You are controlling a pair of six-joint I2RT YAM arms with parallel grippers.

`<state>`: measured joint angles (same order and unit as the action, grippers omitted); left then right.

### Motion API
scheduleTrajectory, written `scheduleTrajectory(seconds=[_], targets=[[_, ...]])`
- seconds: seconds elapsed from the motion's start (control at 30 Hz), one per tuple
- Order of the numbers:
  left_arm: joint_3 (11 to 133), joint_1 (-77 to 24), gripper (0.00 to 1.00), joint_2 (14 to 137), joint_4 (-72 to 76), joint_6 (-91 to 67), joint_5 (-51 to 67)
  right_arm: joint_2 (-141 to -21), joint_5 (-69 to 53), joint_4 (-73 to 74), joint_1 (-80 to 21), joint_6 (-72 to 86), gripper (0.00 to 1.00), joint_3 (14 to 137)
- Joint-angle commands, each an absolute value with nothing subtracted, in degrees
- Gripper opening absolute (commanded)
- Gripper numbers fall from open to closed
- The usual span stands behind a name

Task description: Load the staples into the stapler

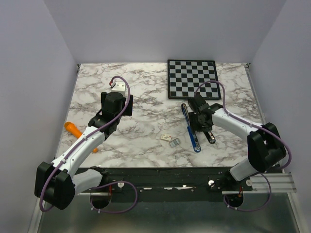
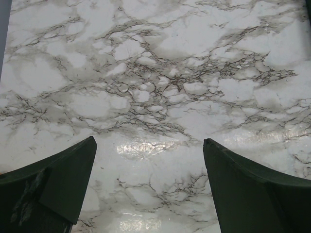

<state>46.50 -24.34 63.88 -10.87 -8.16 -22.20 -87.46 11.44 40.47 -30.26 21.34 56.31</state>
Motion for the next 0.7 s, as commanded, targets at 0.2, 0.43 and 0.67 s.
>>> scheduleTrajectory(seconds=[0.2,0.43,0.67], targets=[[47.02,-24.35,0.99,63.37,-11.43,-8.61,-20.92,-89.65,11.60,39.90,-29.53,23.47,0.66,55.82],[47.02,-24.35,0.99,63.37,-11.43,-8.70,-20.74,-88.24,10.99,39.73,-29.18,24.70,0.66,54.14],[47.02,-24.35,0.99,63.20,-11.42,-8.79,-20.74,-85.52,10.89,39.46,-29.09,24.70,0.66,57.03]])
